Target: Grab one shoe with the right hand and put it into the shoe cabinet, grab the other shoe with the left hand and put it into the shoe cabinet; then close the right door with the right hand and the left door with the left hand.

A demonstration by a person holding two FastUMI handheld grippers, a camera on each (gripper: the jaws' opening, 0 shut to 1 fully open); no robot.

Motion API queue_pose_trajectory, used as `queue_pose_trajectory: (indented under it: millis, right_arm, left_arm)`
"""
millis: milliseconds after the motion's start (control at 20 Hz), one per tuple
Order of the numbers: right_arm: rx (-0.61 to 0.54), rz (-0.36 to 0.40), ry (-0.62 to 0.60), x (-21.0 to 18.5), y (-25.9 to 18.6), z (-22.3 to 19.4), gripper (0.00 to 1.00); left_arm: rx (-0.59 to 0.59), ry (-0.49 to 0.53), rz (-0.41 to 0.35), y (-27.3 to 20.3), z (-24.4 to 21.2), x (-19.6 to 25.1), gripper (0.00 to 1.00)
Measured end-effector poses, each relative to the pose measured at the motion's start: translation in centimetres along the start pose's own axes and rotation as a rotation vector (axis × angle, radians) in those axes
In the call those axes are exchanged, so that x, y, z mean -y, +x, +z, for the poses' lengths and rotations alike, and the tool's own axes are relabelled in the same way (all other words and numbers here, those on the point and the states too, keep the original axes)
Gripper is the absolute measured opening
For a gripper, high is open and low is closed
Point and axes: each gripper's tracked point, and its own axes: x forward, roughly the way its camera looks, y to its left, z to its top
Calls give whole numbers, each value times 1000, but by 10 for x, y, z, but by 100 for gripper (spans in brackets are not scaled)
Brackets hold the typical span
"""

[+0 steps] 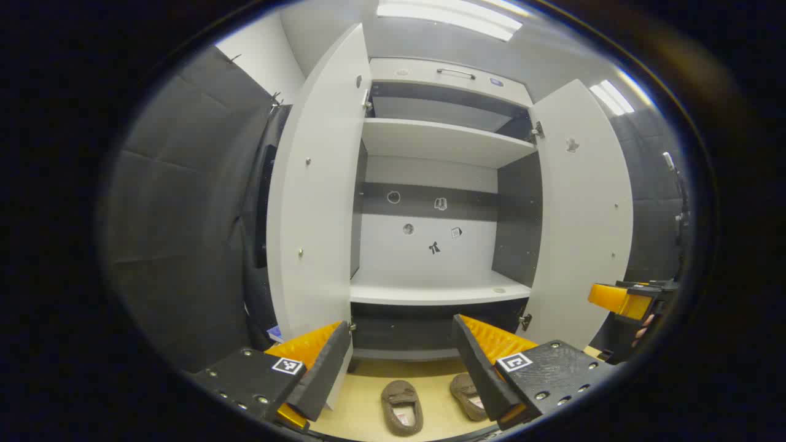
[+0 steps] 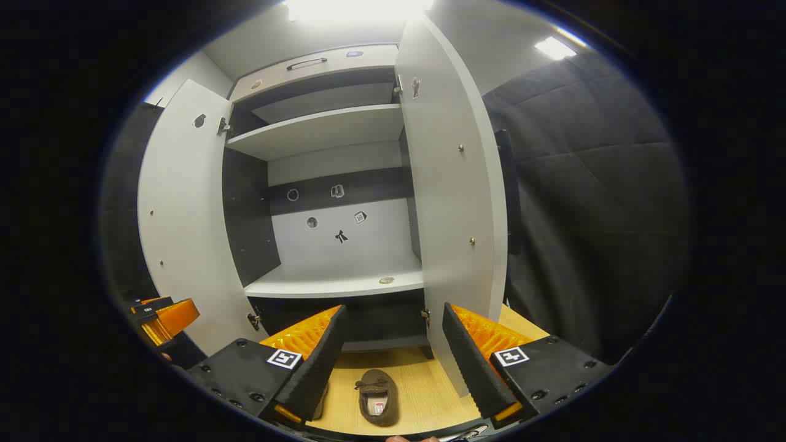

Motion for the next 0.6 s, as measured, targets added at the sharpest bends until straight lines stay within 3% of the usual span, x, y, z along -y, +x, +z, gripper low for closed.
queue_pose_trajectory:
  millis: [200,250,400,450,500,600]
  right_arm:
    - [0,1,-6,-1,-2,-2,98]
    - [0,-1,-9,-1,-3,-3,92]
    - [-9,-9,-10,3,-5,-7,92]
    - [-13,-12,-11,3,-6,-8,98]
    - [-15,-14,-11,5,-6,-9,92]
    - [-17,-17,-7,6,-5,-10,92]
  left_arm:
    - [-8,0,3,-3,-4,0,98]
    - [-9,2,0,-4,-4,1,98]
    - [-6,11,-7,-4,-3,3,98]
    - [-7,15,-8,-4,-4,4,98]
    - [-9,17,-8,-4,-5,4,98]
    - [-8,15,-11,-6,-4,6,98]
